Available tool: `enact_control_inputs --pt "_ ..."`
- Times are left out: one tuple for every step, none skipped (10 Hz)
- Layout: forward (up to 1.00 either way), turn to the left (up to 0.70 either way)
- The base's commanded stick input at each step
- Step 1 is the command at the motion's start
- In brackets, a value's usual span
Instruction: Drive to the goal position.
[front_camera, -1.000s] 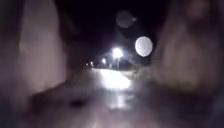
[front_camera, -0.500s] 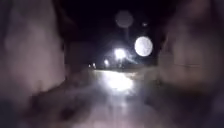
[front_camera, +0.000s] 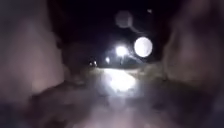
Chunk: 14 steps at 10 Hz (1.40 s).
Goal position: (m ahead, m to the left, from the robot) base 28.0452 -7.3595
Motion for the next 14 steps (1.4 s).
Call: enact_control_inputs --pt "1.00 0.02" --pt "1.00 0.02" --pt "1.00 0.01" --pt "1.00 0.00" --pt "1.00 0.00" --pt "1.00 -0.04" --pt "1.00 -0.08" --pt "1.00 -0.10" --pt "1.00 -0.08" --pt "1.00 -0.03" --pt "1.00 -0.01" --pt "1.00 -0.04" --pt "1.00 -0.03" --pt "1.00 -0.02"
